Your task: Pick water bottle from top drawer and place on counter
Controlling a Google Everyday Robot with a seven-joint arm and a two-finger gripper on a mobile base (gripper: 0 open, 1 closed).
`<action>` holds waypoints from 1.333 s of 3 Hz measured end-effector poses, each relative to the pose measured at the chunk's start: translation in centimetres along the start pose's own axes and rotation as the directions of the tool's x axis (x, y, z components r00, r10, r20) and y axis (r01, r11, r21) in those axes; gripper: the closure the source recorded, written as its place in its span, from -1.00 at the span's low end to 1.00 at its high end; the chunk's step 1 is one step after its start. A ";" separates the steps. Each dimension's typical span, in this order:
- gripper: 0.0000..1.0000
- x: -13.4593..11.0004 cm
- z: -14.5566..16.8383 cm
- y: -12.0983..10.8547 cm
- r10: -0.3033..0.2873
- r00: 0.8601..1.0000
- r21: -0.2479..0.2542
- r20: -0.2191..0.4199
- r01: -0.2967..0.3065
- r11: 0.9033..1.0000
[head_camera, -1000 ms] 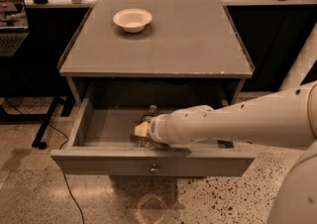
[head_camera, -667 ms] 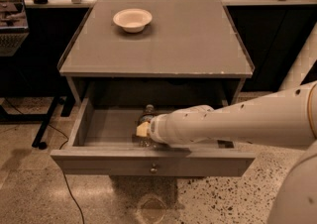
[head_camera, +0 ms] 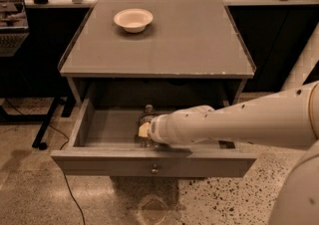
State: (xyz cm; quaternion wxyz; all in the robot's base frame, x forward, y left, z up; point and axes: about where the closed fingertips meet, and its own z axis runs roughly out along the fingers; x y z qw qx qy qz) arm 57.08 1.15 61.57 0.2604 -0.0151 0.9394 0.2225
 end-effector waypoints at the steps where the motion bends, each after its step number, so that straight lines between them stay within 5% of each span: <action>1: 1.00 0.0 0.0 0.0 0.000 1.000 0.000 0.000 0.000 1.000; 4: 1.00 -4.0 -5.6 1.3 -0.092 0.990 -0.003 0.104 0.093 0.996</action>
Offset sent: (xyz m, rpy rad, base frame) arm -0.0003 0.0034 0.0172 -0.0163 -0.0394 0.0433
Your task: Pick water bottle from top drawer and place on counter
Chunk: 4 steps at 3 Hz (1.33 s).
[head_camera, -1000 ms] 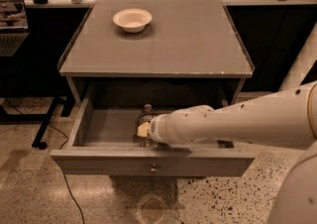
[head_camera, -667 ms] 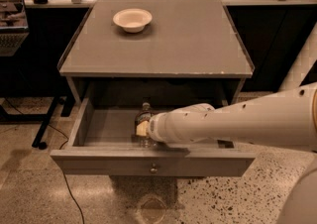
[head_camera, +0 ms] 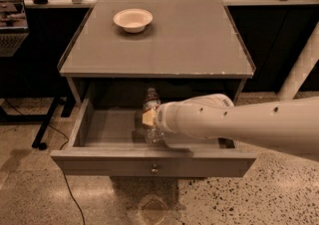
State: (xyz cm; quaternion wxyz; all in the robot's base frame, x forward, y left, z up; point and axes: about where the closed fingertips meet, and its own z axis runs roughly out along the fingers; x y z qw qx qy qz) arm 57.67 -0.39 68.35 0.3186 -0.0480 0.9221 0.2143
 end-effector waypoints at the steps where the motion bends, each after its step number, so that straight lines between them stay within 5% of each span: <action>1: 1.00 -1.4 -2.5 1.0 -0.018 0.999 -0.017 0.040 0.018 1.000; 2: 1.00 -0.5 -3.7 2.0 -0.026 1.000 -0.044 -0.009 0.025 0.999; 4: 1.00 4.4 -5.8 0.5 0.026 0.990 -0.137 -0.138 -0.045 0.990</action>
Offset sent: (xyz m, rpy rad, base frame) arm -0.0434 -0.0346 0.0363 0.0332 0.0879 0.1316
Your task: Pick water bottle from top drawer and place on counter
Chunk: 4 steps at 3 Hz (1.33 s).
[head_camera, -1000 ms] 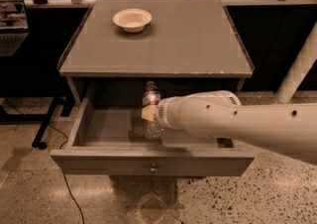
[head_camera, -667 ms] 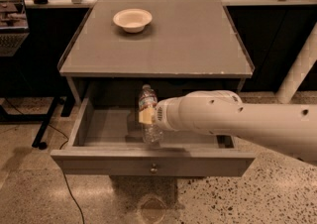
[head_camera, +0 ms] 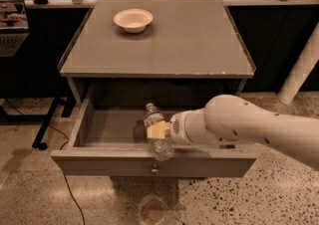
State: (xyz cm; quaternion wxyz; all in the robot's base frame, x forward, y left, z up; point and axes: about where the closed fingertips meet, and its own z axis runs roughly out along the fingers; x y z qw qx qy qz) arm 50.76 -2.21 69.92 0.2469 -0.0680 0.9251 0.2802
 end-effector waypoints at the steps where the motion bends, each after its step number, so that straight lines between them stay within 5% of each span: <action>1: 1.00 0.9 -2.0 0.8 -0.007 1.000 -0.095 -0.010 0.006 0.995; 3: 1.00 -1.8 -10.4 4.0 -0.135 0.986 -0.257 0.094 0.155 0.954; 4: 1.00 -1.8 -10.4 4.0 -0.136 0.986 -0.257 0.094 0.156 0.954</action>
Offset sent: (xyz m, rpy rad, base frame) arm -0.0472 -0.0284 0.1133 0.1979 -0.1624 0.2765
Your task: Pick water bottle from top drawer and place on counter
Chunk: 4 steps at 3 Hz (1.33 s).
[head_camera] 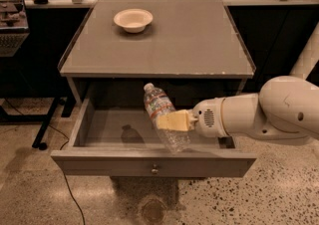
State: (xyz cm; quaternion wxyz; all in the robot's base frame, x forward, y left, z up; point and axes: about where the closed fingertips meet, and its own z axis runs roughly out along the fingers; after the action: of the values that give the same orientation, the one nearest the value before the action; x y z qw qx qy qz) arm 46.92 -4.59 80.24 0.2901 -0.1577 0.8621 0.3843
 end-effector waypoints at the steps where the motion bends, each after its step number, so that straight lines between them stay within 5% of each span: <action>1: 1.00 -0.6 0.5 1.5 -0.026 1.000 -0.034 0.005 0.026 0.999; 4: 1.00 -10.5 -3.2 6.6 -0.155 0.978 0.024 0.143 0.153 0.988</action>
Offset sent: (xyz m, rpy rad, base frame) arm 0.0190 0.0272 0.1026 0.0263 -0.2104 0.0276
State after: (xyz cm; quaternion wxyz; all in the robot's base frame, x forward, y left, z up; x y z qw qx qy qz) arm 50.64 -2.14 92.21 0.3815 -0.1939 0.8266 0.3657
